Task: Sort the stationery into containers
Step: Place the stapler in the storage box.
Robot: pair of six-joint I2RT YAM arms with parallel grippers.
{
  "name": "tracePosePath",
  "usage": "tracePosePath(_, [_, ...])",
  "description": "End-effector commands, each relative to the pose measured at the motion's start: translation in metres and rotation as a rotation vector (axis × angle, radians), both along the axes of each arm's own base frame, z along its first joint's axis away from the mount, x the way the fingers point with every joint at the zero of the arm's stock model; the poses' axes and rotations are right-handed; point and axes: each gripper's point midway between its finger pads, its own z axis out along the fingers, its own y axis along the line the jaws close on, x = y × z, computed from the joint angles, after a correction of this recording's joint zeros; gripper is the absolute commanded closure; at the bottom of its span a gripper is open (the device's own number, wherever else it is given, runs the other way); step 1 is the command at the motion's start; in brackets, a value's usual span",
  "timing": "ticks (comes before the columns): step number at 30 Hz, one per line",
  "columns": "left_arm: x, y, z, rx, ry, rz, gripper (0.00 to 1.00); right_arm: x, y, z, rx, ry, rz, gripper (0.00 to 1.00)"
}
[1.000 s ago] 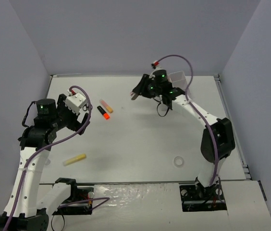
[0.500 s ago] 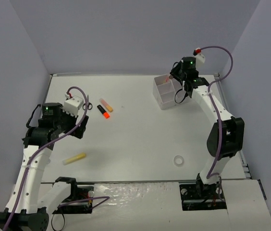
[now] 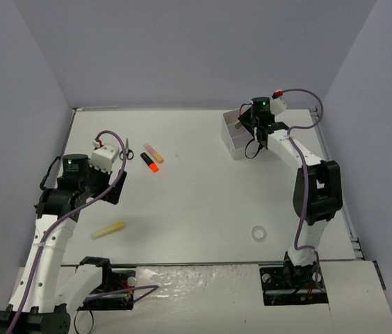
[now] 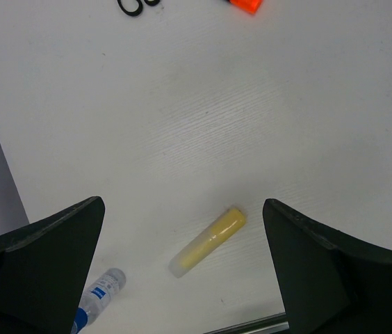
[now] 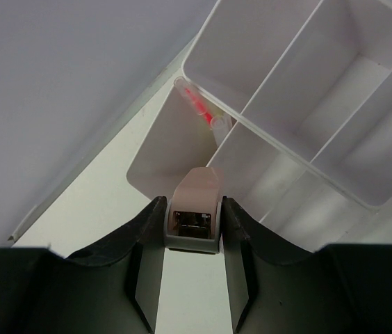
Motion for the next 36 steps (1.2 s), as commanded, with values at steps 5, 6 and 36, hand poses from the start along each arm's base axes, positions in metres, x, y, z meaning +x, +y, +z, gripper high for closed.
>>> tracePosePath(5, [0.012, 0.013, 0.019, 0.065, -0.087, 0.026, 0.03, 0.021, 0.004, 0.007, 0.075, -0.089, -0.08, 1.0])
tracePosePath(6, [0.011, 0.013, 0.019, 0.065, -0.084, 0.025, 0.03, 0.021, 0.003, 0.006, 0.076, -0.087, -0.088, 1.0])
tracePosePath(36, [0.001, 0.01, 0.015, 0.07, -0.041, -0.009, 0.03, 0.004, -0.006, 0.017, 0.042, -0.095, -0.138, 0.75])
